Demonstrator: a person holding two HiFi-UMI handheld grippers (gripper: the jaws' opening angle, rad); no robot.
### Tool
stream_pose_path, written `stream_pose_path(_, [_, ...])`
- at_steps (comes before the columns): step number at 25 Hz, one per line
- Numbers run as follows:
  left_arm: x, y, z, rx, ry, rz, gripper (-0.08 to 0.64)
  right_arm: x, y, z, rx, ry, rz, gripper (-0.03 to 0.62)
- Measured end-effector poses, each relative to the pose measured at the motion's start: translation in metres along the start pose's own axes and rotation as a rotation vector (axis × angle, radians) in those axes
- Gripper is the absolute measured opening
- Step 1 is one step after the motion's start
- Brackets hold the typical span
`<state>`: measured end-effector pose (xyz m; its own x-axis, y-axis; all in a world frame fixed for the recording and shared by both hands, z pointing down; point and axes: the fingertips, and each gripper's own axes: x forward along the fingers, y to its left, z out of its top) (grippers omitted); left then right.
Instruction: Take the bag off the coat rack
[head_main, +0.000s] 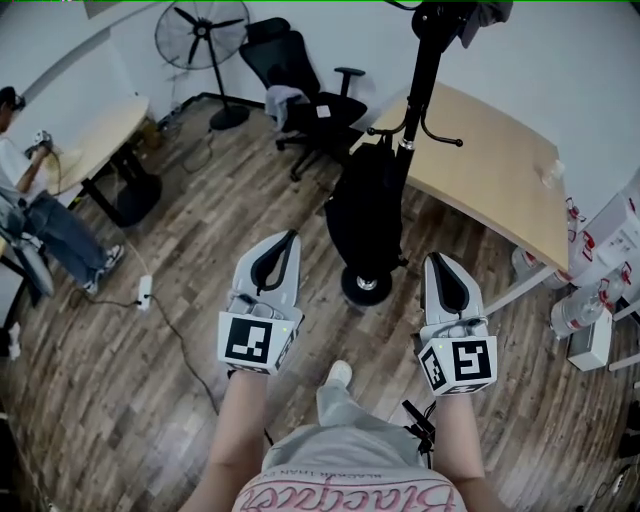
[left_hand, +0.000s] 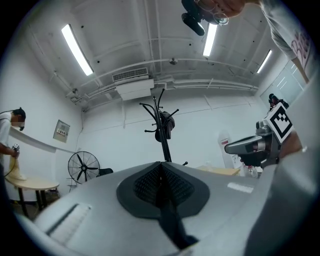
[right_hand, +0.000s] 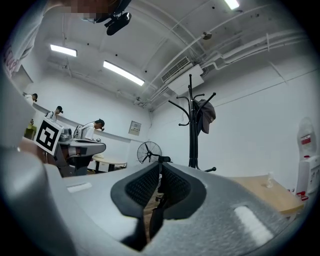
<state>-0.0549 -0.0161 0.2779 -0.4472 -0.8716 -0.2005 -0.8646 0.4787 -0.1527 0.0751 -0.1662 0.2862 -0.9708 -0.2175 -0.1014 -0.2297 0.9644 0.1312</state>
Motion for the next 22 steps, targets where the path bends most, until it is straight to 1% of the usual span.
stream_pose_path(3, [0.041, 0.017, -0.011, 0.002, 0.007, -0.024, 0.000, 0.038, -0.014, -0.008, 0.005, 0.008, -0.017, 0.020])
stream_pose_path(6, [0.077, 0.031, -0.021, -0.008, 0.004, -0.049, 0.002, 0.070, -0.029, -0.017, 0.013, 0.021, -0.031, 0.056])
stream_pose_path(10, [0.116, 0.038, -0.038, -0.018, 0.011, -0.081, 0.012, 0.099, -0.050, -0.029, 0.030, 0.039, -0.054, 0.123])
stream_pose_path(13, [0.136, 0.041, -0.048, -0.037, 0.028, -0.107, 0.044, 0.116, -0.060, -0.036, 0.043, 0.063, -0.059, 0.188])
stream_pose_path(15, [0.146, 0.042, -0.051, -0.056, 0.038, -0.127, 0.063, 0.123, -0.063, -0.041, 0.043, 0.081, -0.061, 0.190])
stream_pose_path(18, [0.157, 0.041, -0.057, -0.080, 0.029, -0.156, 0.096, 0.127, -0.069, -0.049, 0.040, 0.097, -0.075, 0.190])
stream_pose_path(20, [0.166, 0.039, -0.063, -0.089, 0.024, -0.182, 0.137, 0.130, -0.073, -0.053, 0.038, 0.106, -0.092, 0.192])
stream_pose_path(21, [0.172, 0.039, -0.066, -0.092, 0.028, -0.197, 0.180, 0.132, -0.075, -0.056, 0.038, 0.112, -0.104, 0.198])
stream_pose_path(22, [0.179, 0.039, -0.070, -0.093, 0.033, -0.214, 0.257, 0.135, -0.078, -0.058, 0.037, 0.119, -0.117, 0.206])
